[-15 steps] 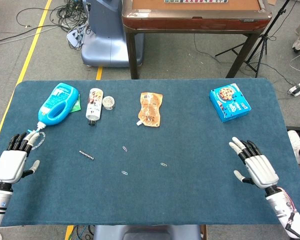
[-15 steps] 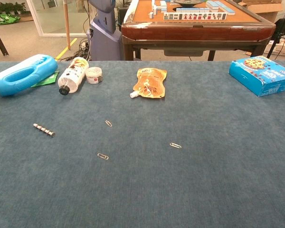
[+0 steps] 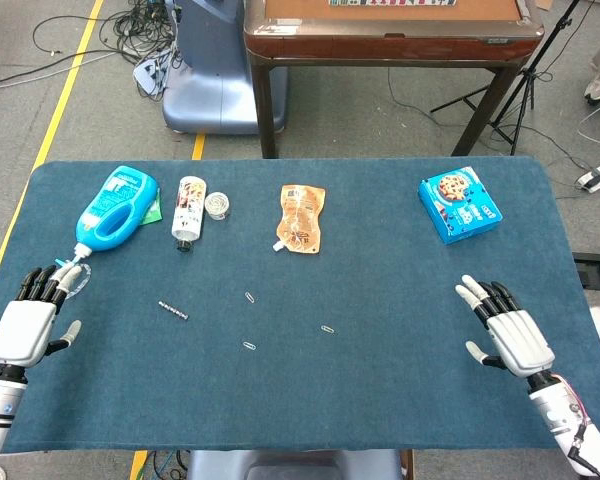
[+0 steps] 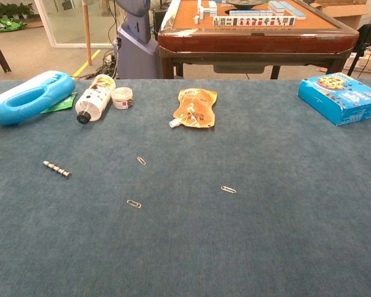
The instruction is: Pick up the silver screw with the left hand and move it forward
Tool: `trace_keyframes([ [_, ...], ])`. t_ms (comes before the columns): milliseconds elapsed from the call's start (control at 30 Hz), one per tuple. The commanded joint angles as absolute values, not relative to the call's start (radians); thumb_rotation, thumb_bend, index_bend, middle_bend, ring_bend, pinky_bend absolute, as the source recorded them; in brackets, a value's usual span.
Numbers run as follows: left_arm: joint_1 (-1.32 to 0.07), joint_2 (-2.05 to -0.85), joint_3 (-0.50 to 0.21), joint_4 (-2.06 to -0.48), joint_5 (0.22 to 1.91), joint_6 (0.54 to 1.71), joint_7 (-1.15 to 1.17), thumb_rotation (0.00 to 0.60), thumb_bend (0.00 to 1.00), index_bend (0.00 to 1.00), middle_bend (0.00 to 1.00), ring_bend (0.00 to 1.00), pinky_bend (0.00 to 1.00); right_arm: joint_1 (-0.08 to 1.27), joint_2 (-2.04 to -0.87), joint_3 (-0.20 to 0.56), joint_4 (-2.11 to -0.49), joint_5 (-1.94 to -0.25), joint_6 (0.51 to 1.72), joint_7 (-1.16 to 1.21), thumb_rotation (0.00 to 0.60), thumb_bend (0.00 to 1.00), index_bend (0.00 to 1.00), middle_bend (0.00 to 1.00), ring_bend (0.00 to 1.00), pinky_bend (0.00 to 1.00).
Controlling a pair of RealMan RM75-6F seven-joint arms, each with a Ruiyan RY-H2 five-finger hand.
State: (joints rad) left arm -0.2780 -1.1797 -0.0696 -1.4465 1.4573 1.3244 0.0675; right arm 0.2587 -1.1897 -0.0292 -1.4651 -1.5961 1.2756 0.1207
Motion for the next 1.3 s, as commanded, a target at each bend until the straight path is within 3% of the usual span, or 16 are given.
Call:
trace_keyframes([
  [33,-0.278,-1.182,-0.066,-1.445,1.455,1.319,0.073,0.6,0.36,0.02,0.0,0.0,0.0,0.259,-1.188,-0.031,-1.468,-1.598,1.277,0.122,0.6,0.3,0.0,0.0,0.0,0.0],
  [533,-0.267,-1.156,-0.081,-1.466,1.443,1.342,0.027,0.6,0.36,0.02,0.0,0.0,0.0,0.265,-1.192,-0.031,-1.456,-1.597,1.269,0.13,0.6,0.3,0.0,0.0,0.0,0.0],
  [867,-0.357,-1.115,-0.073,-1.526,1.452,1.192,0.137,0.6,0.36,0.1,0.0,0.0,0.0,0.275,-1.2,-0.019,-1.442,-1.589,1.263,0.13,0.6,0.3,0.0,0.0,0.0,0.0],
  [1300,-0.496,-1.224,-0.066,-1.435,1.362,0.932,0.217,0.6,0.36,0.18,0.0,0.0,0.0,0.27,-1.17,-0.018,-1.464,-1.603,1.293,0.188,0.6,0.3,0.0,0.0,0.0,0.0],
])
